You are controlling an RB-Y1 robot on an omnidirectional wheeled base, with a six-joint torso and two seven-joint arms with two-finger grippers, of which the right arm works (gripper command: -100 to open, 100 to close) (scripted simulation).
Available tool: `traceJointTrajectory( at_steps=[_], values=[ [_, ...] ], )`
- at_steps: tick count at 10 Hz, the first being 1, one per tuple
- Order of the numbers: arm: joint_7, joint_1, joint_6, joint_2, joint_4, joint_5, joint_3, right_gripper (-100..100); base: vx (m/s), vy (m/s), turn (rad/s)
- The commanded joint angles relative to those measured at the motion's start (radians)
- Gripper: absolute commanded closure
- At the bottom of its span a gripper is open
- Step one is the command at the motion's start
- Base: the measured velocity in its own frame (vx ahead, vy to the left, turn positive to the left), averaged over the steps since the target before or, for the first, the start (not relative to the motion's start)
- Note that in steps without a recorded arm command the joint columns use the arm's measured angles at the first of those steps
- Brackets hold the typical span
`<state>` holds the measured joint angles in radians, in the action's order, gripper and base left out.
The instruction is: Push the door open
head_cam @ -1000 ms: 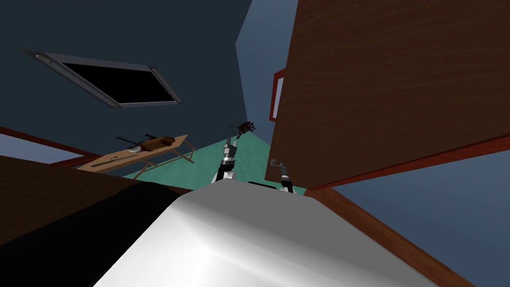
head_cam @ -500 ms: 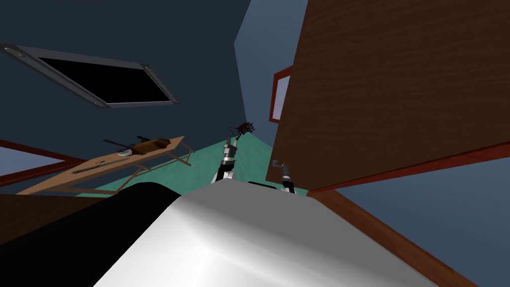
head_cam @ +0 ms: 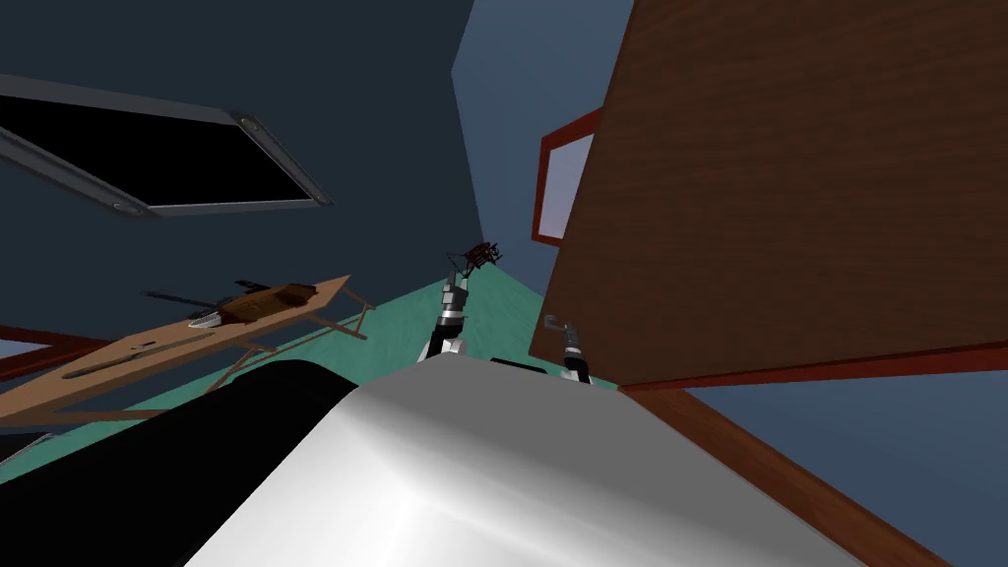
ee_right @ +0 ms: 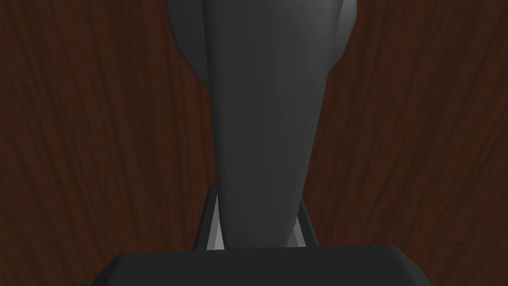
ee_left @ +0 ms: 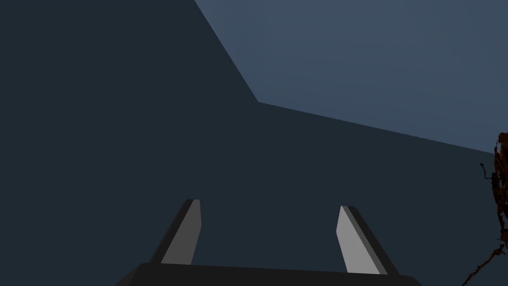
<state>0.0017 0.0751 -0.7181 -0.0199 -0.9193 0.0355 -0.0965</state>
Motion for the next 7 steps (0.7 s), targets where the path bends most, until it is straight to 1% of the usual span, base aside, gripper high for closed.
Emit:
traceJointTrajectory(
  at_steps=[1, 3, 4, 5, 6, 7],
  values=[
    [0.007, -0.012, -0.017, 0.004, 0.019, -0.012, -0.022, 100, 0.18, 0.144, -0.081],
    [0.012, -0.014, -0.016, 0.023, 0.021, -0.023, -0.038, 100, 0.152, 0.124, -0.074],
    [0.014, -0.015, -0.016, 0.038, 0.021, -0.028, -0.047, 100, 0.119, 0.129, -0.063],
    [0.015, -0.015, -0.015, 0.048, 0.022, -0.031, -0.051, 100, 0.095, 0.118, -0.031],
    [0.014, -0.017, -0.02, 0.028, 0.032, -0.034, -0.063, 100, 0.033, 0.031, -0.052],
    [0.019, -0.018, -0.02, 0.004, 0.033, -0.045, -0.084, 100, 0.1, 0.032, -0.048]
  ],
)
